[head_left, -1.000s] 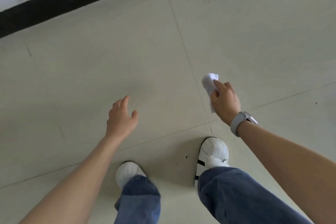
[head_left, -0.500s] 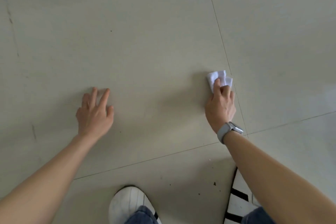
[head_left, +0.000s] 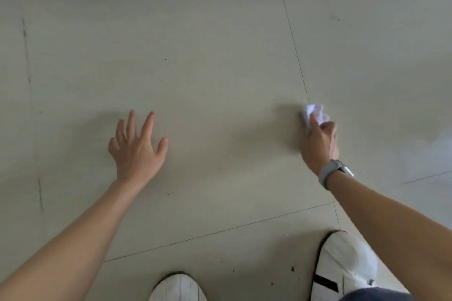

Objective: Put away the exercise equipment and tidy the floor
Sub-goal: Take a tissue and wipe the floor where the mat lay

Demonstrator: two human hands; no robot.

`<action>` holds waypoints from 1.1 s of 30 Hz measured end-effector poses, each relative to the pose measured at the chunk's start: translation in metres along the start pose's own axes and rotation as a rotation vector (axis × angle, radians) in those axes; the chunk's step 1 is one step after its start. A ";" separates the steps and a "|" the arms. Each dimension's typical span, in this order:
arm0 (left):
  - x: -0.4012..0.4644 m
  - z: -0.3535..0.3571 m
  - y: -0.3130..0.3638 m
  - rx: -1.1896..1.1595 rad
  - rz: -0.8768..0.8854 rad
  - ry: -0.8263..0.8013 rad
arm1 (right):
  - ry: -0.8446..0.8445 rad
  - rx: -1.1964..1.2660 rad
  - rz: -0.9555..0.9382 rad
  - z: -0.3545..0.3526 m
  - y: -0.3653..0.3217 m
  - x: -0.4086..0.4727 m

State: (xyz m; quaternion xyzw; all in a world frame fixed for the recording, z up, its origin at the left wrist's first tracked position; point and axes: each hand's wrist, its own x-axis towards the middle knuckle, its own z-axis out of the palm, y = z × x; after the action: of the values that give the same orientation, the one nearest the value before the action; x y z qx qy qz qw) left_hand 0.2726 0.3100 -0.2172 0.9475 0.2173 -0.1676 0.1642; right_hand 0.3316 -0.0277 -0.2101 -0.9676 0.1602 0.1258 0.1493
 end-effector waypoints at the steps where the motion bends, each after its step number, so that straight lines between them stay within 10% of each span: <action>1: 0.003 0.000 0.003 -0.016 -0.005 -0.002 | 0.020 0.020 0.108 -0.001 -0.006 0.008; 4: 0.013 -0.003 -0.003 -0.080 -0.106 0.026 | 0.008 -0.064 0.010 0.024 -0.060 0.004; 9: 0.012 -0.010 -0.047 -0.023 -0.259 0.027 | -0.354 -0.204 -1.181 0.090 -0.143 -0.112; 11: 0.011 -0.011 -0.059 0.012 -0.260 -0.004 | -0.395 -0.269 -1.348 0.092 -0.136 -0.115; 14: 0.014 -0.013 -0.064 0.026 -0.254 -0.040 | -0.247 -0.245 -1.146 0.071 -0.136 -0.057; 19: 0.015 -0.016 -0.067 -0.057 -0.280 -0.061 | -0.067 -0.058 -0.197 0.046 -0.182 0.047; 21: 0.017 -0.019 -0.072 -0.087 -0.270 -0.082 | -0.089 -0.116 -0.346 0.061 -0.209 0.026; 27: 0.016 -0.028 -0.093 0.015 -0.164 -0.085 | -0.396 -0.343 -1.561 0.106 -0.200 -0.083; 29: 0.016 -0.025 -0.096 0.032 -0.119 -0.045 | -0.290 -0.343 -1.481 0.096 -0.211 -0.057; 33: 0.013 -0.021 -0.101 -0.034 -0.188 -0.023 | -0.148 -0.181 -0.728 0.086 -0.269 0.022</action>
State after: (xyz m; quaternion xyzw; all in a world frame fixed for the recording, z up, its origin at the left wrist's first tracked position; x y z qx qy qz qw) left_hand 0.2419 0.4084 -0.2281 0.9180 0.3060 -0.1895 0.1666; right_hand 0.4287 0.2377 -0.2297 -0.9587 -0.2170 0.1478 0.1094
